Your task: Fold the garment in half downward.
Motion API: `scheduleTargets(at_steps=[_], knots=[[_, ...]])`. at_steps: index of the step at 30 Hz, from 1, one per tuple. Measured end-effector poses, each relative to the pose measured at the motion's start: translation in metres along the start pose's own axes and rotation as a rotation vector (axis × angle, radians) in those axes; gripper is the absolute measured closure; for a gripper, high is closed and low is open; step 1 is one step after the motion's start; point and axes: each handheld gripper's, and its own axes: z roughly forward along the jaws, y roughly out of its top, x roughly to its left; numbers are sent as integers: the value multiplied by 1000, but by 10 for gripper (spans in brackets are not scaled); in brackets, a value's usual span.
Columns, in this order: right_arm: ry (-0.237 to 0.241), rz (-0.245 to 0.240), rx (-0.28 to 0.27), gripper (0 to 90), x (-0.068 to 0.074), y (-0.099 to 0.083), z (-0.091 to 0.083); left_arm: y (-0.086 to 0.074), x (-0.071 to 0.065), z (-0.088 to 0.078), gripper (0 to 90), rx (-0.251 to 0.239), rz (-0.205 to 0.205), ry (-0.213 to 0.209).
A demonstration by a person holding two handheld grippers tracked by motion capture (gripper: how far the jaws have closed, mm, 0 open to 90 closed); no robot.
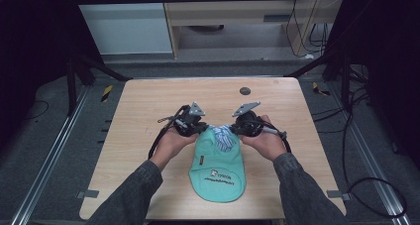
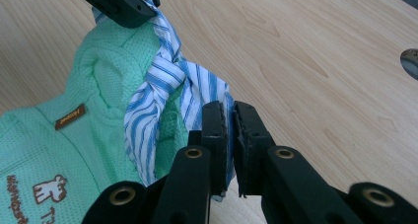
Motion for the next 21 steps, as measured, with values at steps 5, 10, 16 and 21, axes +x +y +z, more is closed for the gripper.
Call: scheduleTargets(at_steps=[5,10,16,21], knots=[[-2,-8,-8,843,-1,5,-4,2,3,-3,845,-12,-4,0],[-8,-10,-13,843,-1,7,-7,4,3,-6,844,-18,-2,1],[-10,-11,-12,844,-3,7,-6,7,4,-6,845,-12,2,3],[-6,-10,-22,843,-6,7,-6,10,6,-5,845,-9,1,7]])
